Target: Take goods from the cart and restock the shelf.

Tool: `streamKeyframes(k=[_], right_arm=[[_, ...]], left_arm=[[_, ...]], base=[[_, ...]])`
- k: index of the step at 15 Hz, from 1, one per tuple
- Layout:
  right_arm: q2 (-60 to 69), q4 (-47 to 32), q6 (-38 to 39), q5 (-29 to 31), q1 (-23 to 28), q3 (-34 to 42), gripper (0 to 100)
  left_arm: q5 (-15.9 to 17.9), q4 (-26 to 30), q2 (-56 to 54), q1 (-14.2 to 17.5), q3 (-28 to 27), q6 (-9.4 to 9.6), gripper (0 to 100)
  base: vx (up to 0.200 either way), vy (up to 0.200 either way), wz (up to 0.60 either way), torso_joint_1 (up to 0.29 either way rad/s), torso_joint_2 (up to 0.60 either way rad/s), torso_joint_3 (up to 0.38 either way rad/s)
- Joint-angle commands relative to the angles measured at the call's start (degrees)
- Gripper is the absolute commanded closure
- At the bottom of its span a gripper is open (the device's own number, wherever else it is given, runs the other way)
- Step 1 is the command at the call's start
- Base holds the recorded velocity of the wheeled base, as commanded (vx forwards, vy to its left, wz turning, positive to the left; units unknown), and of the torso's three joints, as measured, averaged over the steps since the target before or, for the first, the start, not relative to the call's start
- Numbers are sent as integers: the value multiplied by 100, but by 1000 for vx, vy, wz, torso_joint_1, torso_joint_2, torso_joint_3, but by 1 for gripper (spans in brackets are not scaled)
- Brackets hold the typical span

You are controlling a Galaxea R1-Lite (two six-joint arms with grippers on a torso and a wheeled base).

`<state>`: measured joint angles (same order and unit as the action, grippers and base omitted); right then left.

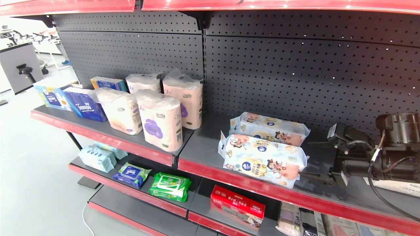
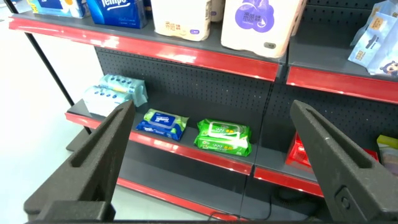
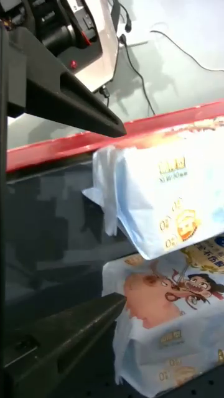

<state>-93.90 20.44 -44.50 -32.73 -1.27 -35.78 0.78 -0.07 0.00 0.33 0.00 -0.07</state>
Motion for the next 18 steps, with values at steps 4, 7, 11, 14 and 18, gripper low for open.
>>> streamKeyframes(k=[4, 7, 11, 14, 18], right_arm=[[-462, 188, 11, -5, -119, -105, 0], [-541, 197, 2, -5, -190, -131, 0], [-664, 329, 11, -5, -260, -201, 0], [-761, 417, 20, 4, -339, -219, 0], [-761, 417, 2, 4, -383, -219, 0]], left_arm=[[1, -1, 0, 2, 0, -1, 0], [1, -1, 0, 2, 0, -1, 0], [1, -1, 0, 2, 0, -1, 0], [1, -1, 0, 2, 0, -1, 0], [1, -1, 0, 2, 0, -1, 0]], base=[[0, 0, 0, 0, 0, 0], [0, 0, 0, 0, 0, 0], [0, 0, 0, 0, 0, 0], [0, 0, 0, 0, 0, 0], [0, 0, 0, 0, 0, 0]])
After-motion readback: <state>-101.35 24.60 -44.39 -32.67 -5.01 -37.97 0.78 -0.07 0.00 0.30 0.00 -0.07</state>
